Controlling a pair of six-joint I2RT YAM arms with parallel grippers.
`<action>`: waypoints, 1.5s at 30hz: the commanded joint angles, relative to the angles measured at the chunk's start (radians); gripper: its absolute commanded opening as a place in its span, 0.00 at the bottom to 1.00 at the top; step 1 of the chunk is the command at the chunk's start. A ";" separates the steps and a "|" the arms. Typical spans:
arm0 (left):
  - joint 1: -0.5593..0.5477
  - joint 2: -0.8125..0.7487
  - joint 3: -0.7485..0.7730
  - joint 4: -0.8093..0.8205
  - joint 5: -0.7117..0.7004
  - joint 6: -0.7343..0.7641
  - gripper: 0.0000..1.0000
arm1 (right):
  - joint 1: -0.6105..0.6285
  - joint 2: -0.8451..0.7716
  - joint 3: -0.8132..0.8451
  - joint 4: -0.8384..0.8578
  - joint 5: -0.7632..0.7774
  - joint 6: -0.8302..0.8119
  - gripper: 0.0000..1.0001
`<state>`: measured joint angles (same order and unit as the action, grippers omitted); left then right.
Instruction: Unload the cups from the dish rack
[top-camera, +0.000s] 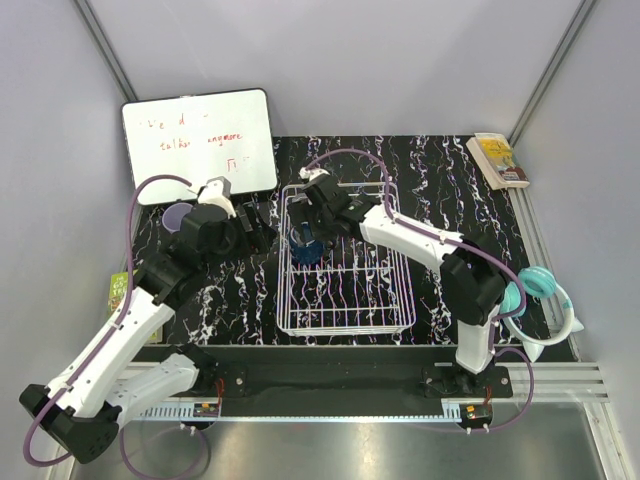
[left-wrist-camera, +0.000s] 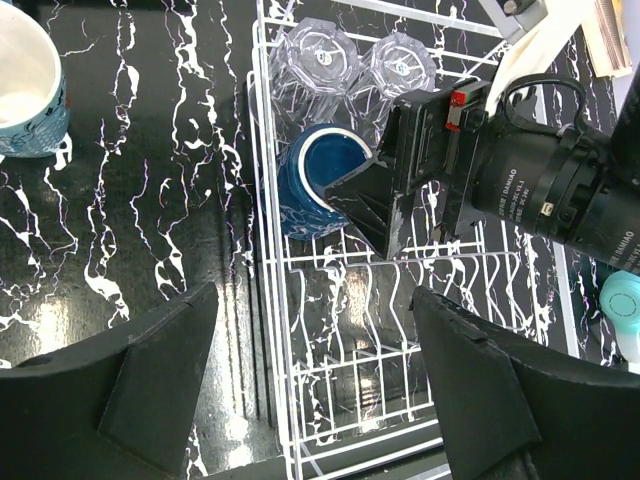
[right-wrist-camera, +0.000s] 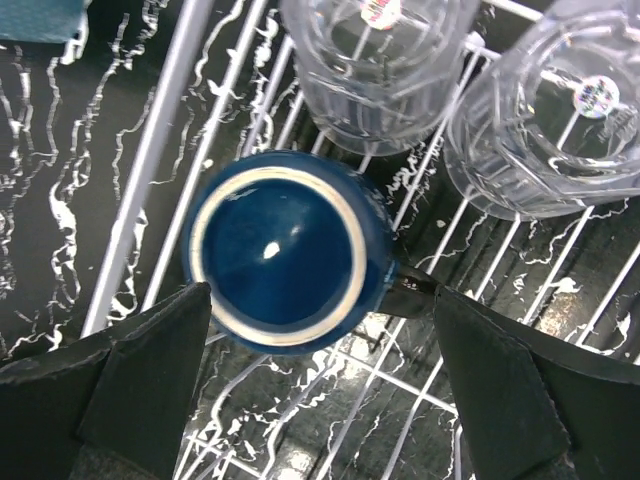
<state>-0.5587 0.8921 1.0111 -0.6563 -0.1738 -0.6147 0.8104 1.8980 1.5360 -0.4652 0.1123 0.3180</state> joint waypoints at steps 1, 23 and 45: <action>-0.009 -0.012 -0.005 0.047 -0.032 -0.003 0.83 | 0.029 0.013 0.081 -0.013 0.010 -0.031 1.00; -0.043 0.008 -0.049 0.052 -0.052 -0.019 0.84 | 0.046 0.214 0.158 -0.061 0.021 -0.054 1.00; -0.053 0.025 -0.071 0.089 -0.069 -0.023 0.82 | 0.047 -0.114 -0.010 -0.072 0.090 0.027 0.00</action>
<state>-0.6060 0.9150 0.9409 -0.6342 -0.2146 -0.6304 0.8463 1.9484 1.5391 -0.5159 0.1707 0.3157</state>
